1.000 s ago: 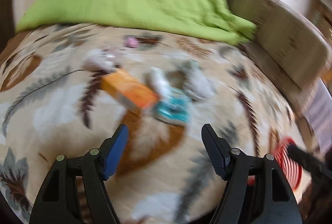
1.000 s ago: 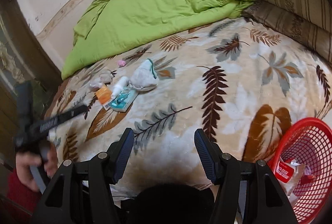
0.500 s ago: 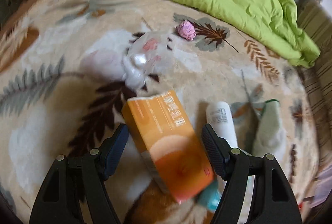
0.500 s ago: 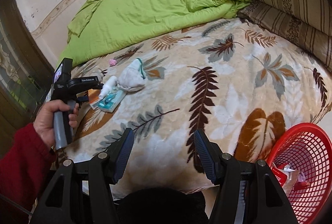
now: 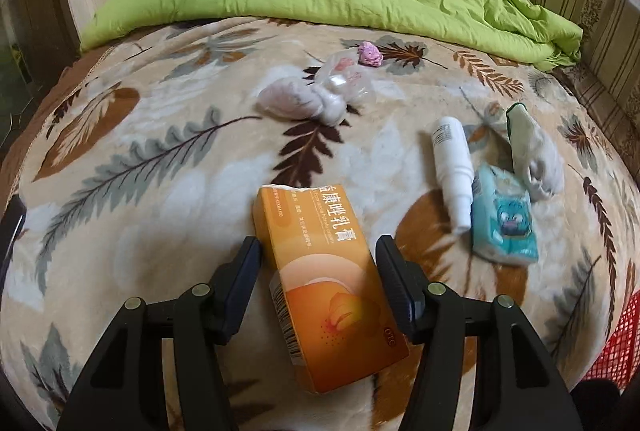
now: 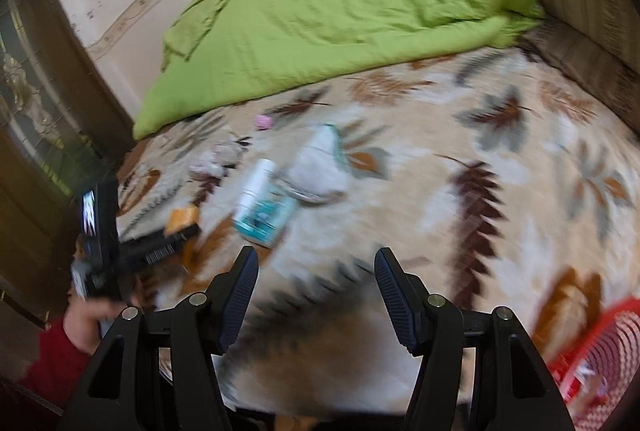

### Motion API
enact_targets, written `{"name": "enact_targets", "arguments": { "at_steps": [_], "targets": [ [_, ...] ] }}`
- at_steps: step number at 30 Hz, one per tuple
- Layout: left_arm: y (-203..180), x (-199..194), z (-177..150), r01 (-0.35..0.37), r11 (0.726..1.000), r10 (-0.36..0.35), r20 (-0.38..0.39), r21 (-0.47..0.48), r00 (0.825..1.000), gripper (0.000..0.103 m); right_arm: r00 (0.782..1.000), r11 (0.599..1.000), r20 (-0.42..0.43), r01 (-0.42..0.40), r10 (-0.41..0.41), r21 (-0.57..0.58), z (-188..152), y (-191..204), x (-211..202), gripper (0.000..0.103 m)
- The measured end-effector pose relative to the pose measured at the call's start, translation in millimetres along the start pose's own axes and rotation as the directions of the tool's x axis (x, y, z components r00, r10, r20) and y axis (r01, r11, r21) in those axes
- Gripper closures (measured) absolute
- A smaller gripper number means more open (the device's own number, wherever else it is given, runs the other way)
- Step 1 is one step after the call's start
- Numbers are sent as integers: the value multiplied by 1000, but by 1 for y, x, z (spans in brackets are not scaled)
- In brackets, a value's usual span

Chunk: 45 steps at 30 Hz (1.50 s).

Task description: Collect trash

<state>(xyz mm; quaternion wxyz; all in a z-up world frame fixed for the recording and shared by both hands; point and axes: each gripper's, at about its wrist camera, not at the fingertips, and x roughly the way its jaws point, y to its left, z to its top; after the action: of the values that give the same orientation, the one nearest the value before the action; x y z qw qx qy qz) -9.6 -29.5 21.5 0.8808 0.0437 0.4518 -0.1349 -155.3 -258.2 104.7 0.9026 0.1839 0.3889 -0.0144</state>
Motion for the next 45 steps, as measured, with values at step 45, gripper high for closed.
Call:
{"name": "enact_targets", "arguments": {
  "at_steps": [45],
  "targets": [
    [-32, -71, -51, -45, 994, 13, 309, 98, 951, 58, 988, 991, 151, -10, 30, -131, -31, 63, 44, 70]
  ]
}}
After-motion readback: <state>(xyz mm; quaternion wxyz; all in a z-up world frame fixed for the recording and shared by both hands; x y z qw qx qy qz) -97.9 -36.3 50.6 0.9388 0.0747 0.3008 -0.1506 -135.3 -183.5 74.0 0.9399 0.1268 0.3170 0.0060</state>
